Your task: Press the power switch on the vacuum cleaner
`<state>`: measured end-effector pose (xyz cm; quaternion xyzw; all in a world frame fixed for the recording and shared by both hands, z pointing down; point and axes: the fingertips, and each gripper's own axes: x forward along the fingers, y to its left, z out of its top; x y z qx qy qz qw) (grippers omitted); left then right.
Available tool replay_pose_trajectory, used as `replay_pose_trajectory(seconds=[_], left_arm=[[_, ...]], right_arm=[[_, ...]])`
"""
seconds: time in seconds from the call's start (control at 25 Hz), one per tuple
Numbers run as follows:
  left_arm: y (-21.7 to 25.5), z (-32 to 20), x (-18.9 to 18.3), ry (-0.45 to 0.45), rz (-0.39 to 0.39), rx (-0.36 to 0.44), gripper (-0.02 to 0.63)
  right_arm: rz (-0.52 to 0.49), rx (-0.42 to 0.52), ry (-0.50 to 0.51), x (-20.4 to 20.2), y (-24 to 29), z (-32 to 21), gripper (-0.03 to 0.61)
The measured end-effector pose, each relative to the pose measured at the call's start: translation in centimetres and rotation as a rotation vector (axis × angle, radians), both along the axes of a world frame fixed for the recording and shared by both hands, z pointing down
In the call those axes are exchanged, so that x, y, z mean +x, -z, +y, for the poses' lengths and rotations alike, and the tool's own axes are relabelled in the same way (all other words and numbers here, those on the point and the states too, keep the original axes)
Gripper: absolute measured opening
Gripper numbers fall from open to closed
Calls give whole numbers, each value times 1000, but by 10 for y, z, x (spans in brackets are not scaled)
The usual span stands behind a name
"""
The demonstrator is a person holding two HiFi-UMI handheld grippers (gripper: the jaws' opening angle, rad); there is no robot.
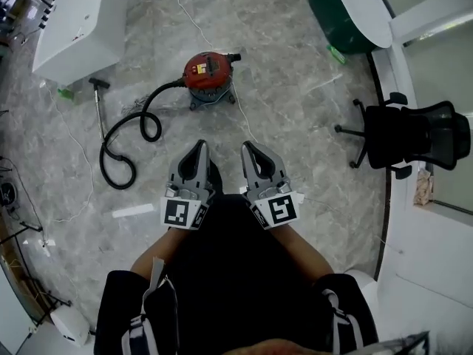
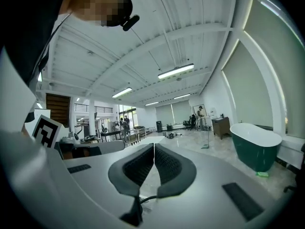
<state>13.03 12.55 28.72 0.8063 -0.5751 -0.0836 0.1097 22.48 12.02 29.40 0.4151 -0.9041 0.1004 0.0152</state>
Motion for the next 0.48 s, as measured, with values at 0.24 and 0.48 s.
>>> replay_pose_trajectory(seconds=[0.24, 0.48], left_arm=[[6, -71, -71, 32, 48, 11, 18], [4, -106, -115, 87, 82, 15, 18]], right_arm=[[37, -15, 44, -79, 0, -72, 20], [61, -25, 52, -105, -4, -105, 20]])
